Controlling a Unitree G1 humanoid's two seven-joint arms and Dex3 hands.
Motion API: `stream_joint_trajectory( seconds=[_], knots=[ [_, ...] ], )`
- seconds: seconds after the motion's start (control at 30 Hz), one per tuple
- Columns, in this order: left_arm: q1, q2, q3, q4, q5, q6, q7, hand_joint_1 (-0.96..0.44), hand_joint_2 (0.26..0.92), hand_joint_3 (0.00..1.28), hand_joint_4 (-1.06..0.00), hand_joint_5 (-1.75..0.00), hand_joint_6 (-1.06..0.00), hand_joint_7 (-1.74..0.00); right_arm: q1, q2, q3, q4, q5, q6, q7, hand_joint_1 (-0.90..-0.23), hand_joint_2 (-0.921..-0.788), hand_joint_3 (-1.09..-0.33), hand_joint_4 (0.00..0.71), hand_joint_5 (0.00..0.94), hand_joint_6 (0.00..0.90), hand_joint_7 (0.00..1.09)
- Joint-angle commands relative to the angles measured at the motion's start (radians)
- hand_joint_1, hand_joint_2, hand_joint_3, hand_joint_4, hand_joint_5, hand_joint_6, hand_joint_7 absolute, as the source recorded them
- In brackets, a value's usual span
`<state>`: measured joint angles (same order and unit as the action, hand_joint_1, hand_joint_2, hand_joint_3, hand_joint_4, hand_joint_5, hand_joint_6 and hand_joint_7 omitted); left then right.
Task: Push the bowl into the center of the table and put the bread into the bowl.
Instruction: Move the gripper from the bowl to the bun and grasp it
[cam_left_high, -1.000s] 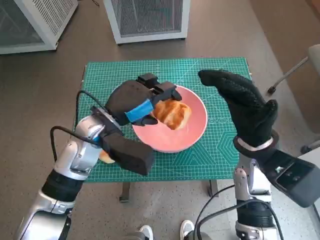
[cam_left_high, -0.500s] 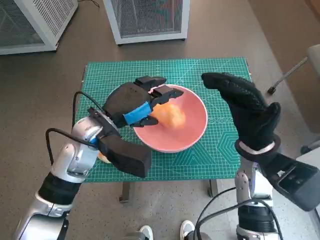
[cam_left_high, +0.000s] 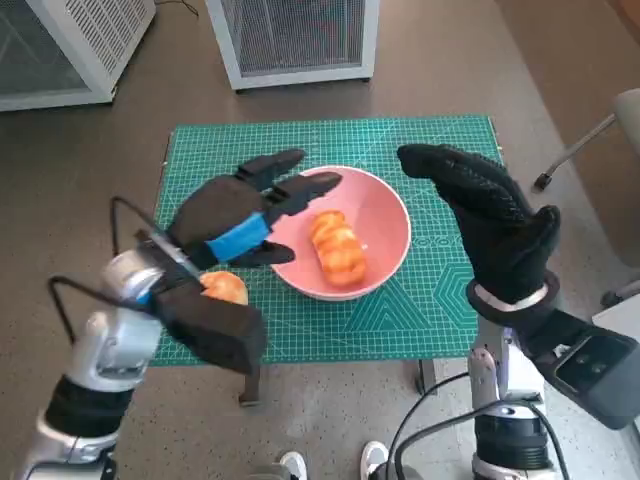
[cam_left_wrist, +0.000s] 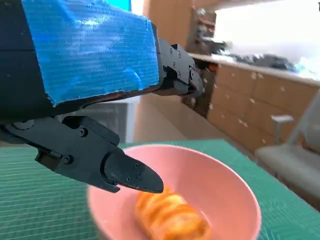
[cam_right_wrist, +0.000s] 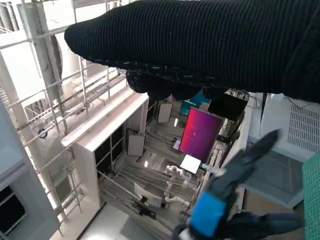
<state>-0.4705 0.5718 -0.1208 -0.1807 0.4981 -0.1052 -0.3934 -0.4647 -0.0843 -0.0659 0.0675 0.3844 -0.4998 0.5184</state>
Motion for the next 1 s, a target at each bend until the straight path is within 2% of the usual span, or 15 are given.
stream_joint_trajectory(
  seconds=[0.03,0.27,0.53,0.7,1.0],
  knots=[
    [0.083,0.043,0.084,-0.114,-0.054,0.059,-0.049,-0.41,0.897,0.0,-0.23,-0.02,-0.33,-0.13,0.027,-0.003,0.005,-0.016,-0.011,0.024,-0.013,-0.402,-0.921,-0.501,0.494,0.032,0.082,0.82],
    [0.18,0.093,0.175,-0.221,-0.084,0.151,-0.109,-0.4,0.884,0.0,-0.25,-0.02,-0.36,-0.13,0.03,-0.012,0.004,-0.034,-0.016,0.043,-0.025,-0.402,-0.921,-0.499,0.497,0.033,0.082,0.83],
    [0.251,0.133,0.226,-0.266,-0.084,0.158,-0.123,-0.38,0.834,0.0,-0.26,-0.01,-0.37,-0.1,0.027,-0.02,0.0,-0.045,-0.023,0.056,-0.03,-0.391,-0.921,-0.502,0.497,0.033,0.082,0.83],
    [0.288,0.149,0.241,-0.287,-0.088,0.17,-0.139,-0.35,0.79,0.0,-0.26,0.0,-0.38,-0.08,0.025,-0.027,-0.005,-0.051,-0.019,0.067,-0.029,-0.389,-0.921,-0.501,0.5,0.035,0.084,0.83],
    [0.317,0.156,0.216,-0.27,-0.079,0.185,-0.165,-0.3,0.77,0.0,-0.25,0.0,-0.39,-0.04,0.02,-0.036,-0.01,-0.053,-0.004,0.085,-0.022,-0.395,-0.921,-0.496,0.504,0.036,0.096,0.82]
  ],
)
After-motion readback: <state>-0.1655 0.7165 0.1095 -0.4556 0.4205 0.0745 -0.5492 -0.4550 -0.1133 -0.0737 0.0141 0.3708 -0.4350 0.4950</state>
